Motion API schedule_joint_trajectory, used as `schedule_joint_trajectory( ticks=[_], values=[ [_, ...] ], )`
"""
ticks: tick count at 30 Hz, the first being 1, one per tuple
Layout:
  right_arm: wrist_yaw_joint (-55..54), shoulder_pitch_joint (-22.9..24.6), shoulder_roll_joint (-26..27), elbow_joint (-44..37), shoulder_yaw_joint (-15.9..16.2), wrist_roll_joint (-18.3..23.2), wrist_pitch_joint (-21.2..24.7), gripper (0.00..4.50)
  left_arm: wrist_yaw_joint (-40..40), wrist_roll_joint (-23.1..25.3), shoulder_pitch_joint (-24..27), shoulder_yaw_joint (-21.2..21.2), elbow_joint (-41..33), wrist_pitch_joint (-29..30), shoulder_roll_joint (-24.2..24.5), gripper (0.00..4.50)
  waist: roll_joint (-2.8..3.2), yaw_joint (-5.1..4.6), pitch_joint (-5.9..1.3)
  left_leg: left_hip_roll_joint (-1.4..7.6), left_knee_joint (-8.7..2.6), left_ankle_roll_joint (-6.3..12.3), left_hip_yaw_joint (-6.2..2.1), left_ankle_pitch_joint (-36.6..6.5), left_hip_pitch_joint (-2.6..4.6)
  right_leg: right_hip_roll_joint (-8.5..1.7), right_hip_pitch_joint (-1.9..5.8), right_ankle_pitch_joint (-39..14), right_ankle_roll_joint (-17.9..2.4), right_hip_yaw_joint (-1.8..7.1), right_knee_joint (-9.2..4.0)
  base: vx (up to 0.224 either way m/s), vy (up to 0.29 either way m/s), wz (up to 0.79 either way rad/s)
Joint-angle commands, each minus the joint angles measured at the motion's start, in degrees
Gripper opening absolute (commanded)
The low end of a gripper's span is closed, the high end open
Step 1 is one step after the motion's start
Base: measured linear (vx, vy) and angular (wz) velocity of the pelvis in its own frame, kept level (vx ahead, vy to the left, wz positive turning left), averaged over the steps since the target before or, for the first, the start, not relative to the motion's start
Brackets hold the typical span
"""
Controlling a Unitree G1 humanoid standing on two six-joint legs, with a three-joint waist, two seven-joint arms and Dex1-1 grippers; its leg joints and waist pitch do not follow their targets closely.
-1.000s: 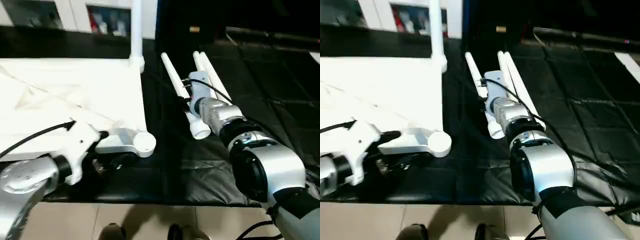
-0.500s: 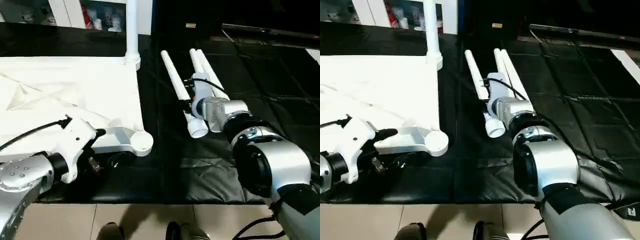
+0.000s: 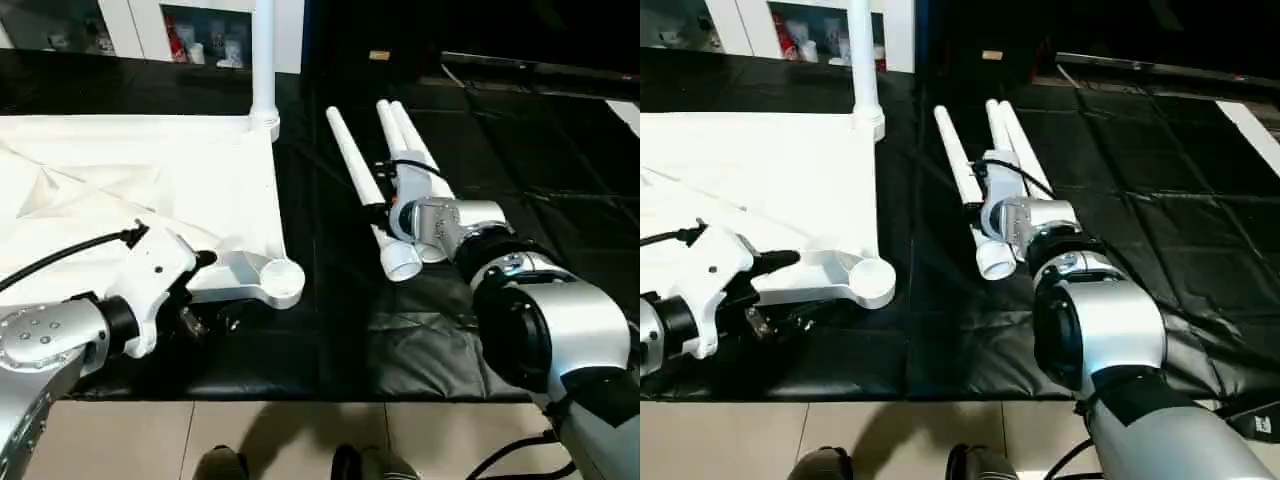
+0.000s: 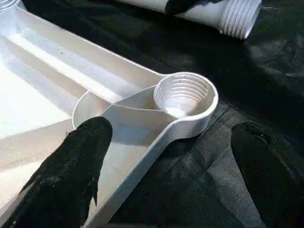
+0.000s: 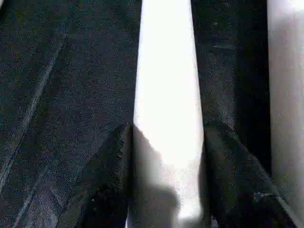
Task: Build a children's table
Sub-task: Pick table leg
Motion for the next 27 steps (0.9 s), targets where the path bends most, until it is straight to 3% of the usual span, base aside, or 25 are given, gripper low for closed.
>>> schedule_joint_trajectory(
  ticks=[1,4,6,8,9,10,11,12,13,15,18,20,21,24,27],
  values=[
    [-0.4,0.7,-0.7,0.2,-1.2,1.2,-1.0,1.82,0.2,-0.1,-0.7,-0.8,0.3,-0.4,-0.1,4.5,1.37,0.45,-5.96,0.23,-3.46,-0.97,0.89,-6.4,0.36,-3.58,4.73,-4.5,-12.0,2.84,-3.04,0.0,0.0,0.0],
    [-1.9,0.4,-0.4,-0.3,-5.1,4.7,-4.3,1.82,0.9,-0.2,-1.5,-0.7,1.4,-1.2,-0.9,4.5,1.47,0.64,-6.63,0.2,-3.22,-0.75,0.96,-5.4,0.49,-3.46,4.8,-1.8,-12.7,2.71,-2.62,0.0,0.0,0.0],
    [-2.3,0.0,-0.2,-0.9,-8.5,7.7,-8.2,1.82,1.8,0.1,-2.6,-1.0,3.1,-2.2,-2.3,4.5,2.14,0.94,-7.48,0.22,-2.92,-0.59,0.95,-4.9,0.63,-3.49,5.03,0.5,-13.2,2.64,-2.19,0.0,0.0,0.0],
    [-1.6,-0.2,0.0,-1.2,-10.3,9.5,-9.6,1.82,2.1,0.1,-3.2,-1.3,3.9,-2.7,-3.1,4.5,1.77,1.08,-7.5,0.13,-2.85,-0.04,1.06,-4.8,0.49,-3.3,5.02,1.8,-13.6,2.61,-2.23,0.0,0.0,0.0],
    [-1.7,-0.3,0.1,-1.5,-11.4,10.7,-10.6,1.82,2.4,0.3,-4.0,-2.0,5.0,-3.5,-4.1,4.5,2.21,1.24,-7.63,0.16,-2.79,0.04,1.06,-5.2,0.62,-3.26,4.87,1.6,-13.7,2.57,-2.3,0.0,0.0,0.0],
    [-1.7,-0.3,0.1,-1.5,-11.4,10.7,-10.6,1.82,2.4,0.3,-4.0,-2.0,5.0,-3.5,-4.1,4.5,2.08,1.35,-7.64,0.16,-2.76,0.04,1.06,-5.5,0.52,-3.26,4.9,1.4,-13.8,2.57,-2.28,0.0,0.0,0.0],
    [-0.8,-0.3,0.2,-2.0,-12.5,12.0,-11.8,1.82,2.9,0.4,-5.3,-3.0,6.7,-4.5,-5.7,4.5,2.38,1.44,-7.66,0.17,-2.75,-0.11,0.99,-5.9,0.53,-3.24,4.92,1.1,-13.9,2.56,-2.23,0.0,0.0,0.0],
    [0.6,-0.2,0.4,-2.6,-12.6,12.3,-13.1,1.82,3.5,0.5,-6.3,-3.4,8.2,-5.3,-7.2,4.5,2.1,1.45,-7.66,0.14,-2.78,-0.02,1.08,-6.8,0.44,-3.21,4.94,0.2,-13.8,2.6,-2.47,0.0,0.0,0.0],
    [1.7,-0.2,0.5,-3.0,-12.5,12.4,-13.8,1.82,4.1,0.7,-7.2,-3.7,9.4,-5.9,-8.2,4.5,2.53,1.67,-7.8,0.14,-2.7,-0.2,0.98,-7.6,0.4,-3.34,5.0,-1.0,-13.6,2.62,-2.46,0.0,0.0,0.0],
    [3.7,0.0,0.8,-4.0,-12.7,13.0,-14.2,1.82,5.5,1.0,-9.2,-4.0,11.7,-7.1,-10.5,4.5,2.33,1.69,-7.82,0.22,-2.71,-0.43,0.89,-8.7,0.26,-3.4,5.05,-3.2,-13.2,2.62,-2.69,0.0,0.0,0.0],
    [8.0,0.6,0.9,-5.6,-13.6,14.7,-14.2,1.82,8.1,1.3,-12.4,-3.5,15.5,-9.1,-14.0,4.5,2.51,1.81,-7.7,0.27,-2.63,-1.36,0.84,-11.9,0.41,-3.45,4.77,-8.6,-11.7,2.59,-3.3,0.0,0.0,0.0],
    [13.7,2.0,0.9,-8.4,-14.3,16.9,-14.3,1.82,9.9,0.3,-15.1,-2.4,17.7,-9.2,-16.8,4.5,3.3,1.91,-7.83,0.31,-2.57,-1.53,0.62,-13.0,0.45,-3.43,4.73,-9.7,-11.3,2.47,-3.36,0.0,0.0,0.0],
    [16.4,2.9,1.0,-9.9,-14.6,17.9,-14.4,1.82,10.5,-0.5,-16.2,-1.6,18.4,-8.9,-18.1,4.5,3.0,1.78,-7.82,0.27,-2.57,-1.24,0.78,-13.1,0.39,-3.35,4.82,-9.8,-11.1,2.47,-3.62,0.0,0.0,0.0],
    [23.8,6.1,1.4,-14.9,-15.5,21.9,-11.8,1.82,12.3,-3.3,-19.4,0.5,20.3,-8.7,-21.6,4.5,2.93,2.09,-8.12,0.37,-2.46,-0.58,0.59,-12.1,0.19,-3.53,5.14,-10.0,-11.5,2.37,-3.63,0.0,0.0,0.0],
    [31.1,11.7,2.4,-25.0,-15.4,27.6,-5.5,1.82,14.0,-8.0,-23.4,3.8,22.5,-7.0,-26.0,4.5,2.77,2.23,-8.21,0.23,-2.37,0.47,0.71,-10.6,0.11,-3.34,5.24,-9.9,-11.5,2.32,-3.98,0.0,0.0,0.0]
  ],
)
